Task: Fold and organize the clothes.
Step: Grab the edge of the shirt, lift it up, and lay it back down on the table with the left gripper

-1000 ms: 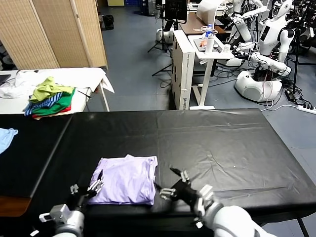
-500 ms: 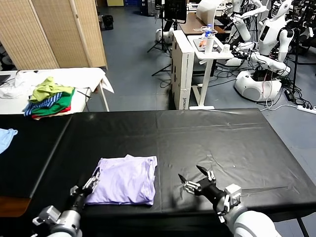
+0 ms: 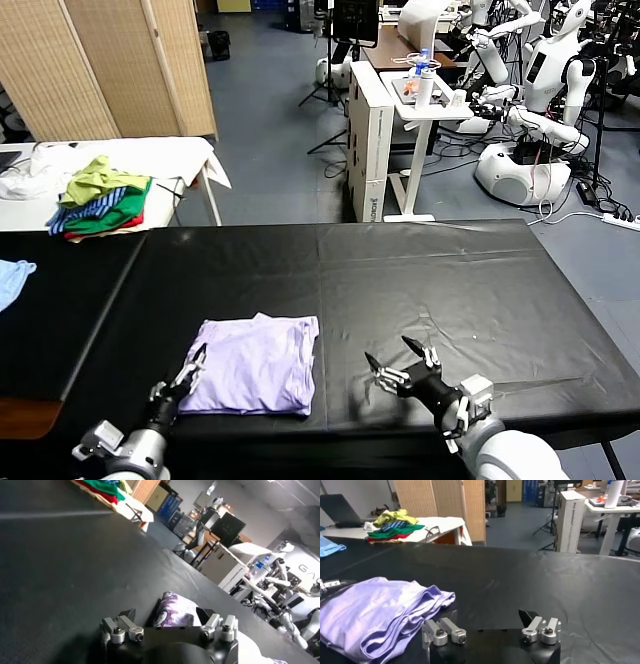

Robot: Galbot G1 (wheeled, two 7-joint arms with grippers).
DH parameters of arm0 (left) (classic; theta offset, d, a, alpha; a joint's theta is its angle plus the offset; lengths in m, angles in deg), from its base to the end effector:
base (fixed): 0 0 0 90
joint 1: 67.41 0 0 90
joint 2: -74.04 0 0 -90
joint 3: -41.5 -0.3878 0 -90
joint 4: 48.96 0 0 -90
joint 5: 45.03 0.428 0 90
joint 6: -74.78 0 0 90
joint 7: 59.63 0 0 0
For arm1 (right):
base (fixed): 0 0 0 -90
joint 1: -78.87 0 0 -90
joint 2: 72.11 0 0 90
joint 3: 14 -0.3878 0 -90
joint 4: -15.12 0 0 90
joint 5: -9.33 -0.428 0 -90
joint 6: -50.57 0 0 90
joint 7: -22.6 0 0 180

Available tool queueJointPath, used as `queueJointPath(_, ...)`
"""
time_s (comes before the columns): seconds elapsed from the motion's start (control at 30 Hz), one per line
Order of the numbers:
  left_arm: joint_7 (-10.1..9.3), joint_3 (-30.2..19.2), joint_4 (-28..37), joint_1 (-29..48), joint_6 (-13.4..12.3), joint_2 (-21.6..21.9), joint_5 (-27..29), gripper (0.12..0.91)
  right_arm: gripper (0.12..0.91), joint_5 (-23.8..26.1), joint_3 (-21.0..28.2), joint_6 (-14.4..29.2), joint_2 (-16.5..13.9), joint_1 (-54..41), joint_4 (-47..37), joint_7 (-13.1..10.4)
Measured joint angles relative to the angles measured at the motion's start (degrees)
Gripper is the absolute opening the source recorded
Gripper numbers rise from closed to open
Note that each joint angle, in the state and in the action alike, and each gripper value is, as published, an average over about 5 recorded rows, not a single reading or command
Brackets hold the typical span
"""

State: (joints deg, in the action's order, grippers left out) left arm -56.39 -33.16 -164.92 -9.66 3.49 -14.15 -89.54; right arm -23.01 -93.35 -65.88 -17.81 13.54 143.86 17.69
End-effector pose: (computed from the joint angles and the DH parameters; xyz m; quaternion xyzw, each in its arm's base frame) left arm 0.2087 0.1081 -0.3647 0.0436 -0.9335 0.3221 0.1517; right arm 0.2425 -0.0199 -0.2582 0.2166 -0.9550 0.0095 0.2025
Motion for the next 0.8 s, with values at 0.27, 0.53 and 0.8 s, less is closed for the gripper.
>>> queueJointPath(0.27,-1.62,0.4,0.1,0.2,1.4,-0.2,-5.3,0.406,0.907,1.8,0.5,0.6,0.7,0.3,0.1,0.5)
queueJointPath(0.53,-1.62,0.4,-1.5,0.0,-0.3,0.2,0.5,0.169,0.907,2.7,0.3,1.2,0.7,0.4,-0.4,0.8)
queueJointPath(0.8,-1.45,1.4,-4.1,-1.0,-3.0,4.2,15.1,0.162,0.907,3.8,0.6,1.6,1.0,0.2,-1.2,0.9)
